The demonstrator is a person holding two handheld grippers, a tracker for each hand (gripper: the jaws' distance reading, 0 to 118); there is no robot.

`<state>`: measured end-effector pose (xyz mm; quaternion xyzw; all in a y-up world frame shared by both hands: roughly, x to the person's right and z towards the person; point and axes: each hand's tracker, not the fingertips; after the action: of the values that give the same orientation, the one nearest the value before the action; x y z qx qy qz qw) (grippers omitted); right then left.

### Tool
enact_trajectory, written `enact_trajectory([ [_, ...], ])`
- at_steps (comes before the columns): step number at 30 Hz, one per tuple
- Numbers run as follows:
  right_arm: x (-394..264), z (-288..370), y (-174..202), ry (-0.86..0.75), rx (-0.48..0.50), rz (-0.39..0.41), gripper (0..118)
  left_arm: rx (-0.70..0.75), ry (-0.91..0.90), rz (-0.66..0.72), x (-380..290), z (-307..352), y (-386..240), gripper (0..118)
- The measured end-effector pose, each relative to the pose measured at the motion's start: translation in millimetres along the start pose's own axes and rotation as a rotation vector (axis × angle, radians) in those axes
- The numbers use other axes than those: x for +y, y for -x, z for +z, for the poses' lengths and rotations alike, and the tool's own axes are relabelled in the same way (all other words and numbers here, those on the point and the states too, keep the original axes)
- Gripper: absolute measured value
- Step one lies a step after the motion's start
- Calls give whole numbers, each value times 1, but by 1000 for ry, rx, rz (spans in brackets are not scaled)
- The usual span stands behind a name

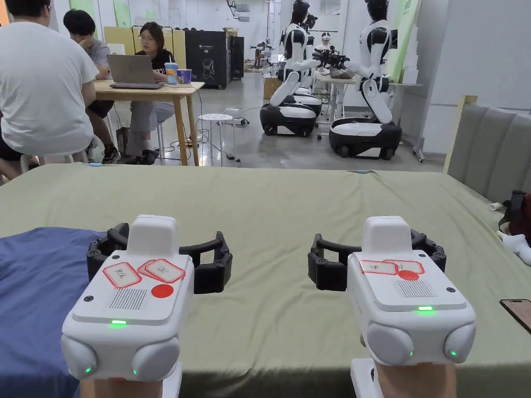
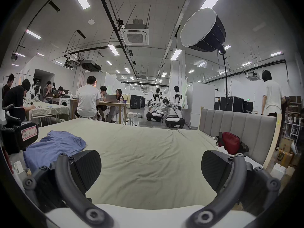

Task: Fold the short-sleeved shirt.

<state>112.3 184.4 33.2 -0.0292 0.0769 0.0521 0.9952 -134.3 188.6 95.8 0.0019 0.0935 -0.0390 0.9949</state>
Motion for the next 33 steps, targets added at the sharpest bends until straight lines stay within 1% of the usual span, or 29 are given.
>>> enact_trajectory([
  [5, -3, -1, 1, 17, 12, 7, 118, -3, 4, 4, 0, 0, 1, 118],
  [18, -1, 4, 1, 14, -12, 10, 118, -16, 17, 9, -1, -1, 0, 118],
  [29, 2, 2, -1, 14, -11, 9, 118, -18, 17, 12, 4, -3, 1, 118],
  [30, 2, 2, -1, 16, -14, 9, 110, -21, 18, 13, 4, -3, 1, 109],
  [31, 2, 2, -2, 19, -7, 4, 85, -38, 20, 17, 5, -3, 1, 88],
  [32, 4, 2, -3, 36, 5, -6, 48, -49, 15, 24, 5, -2, 1, 56],
  [33, 4, 1, -3, 43, -7, -1, 4, -45, 15, 26, 6, -2, 0, 0],
])
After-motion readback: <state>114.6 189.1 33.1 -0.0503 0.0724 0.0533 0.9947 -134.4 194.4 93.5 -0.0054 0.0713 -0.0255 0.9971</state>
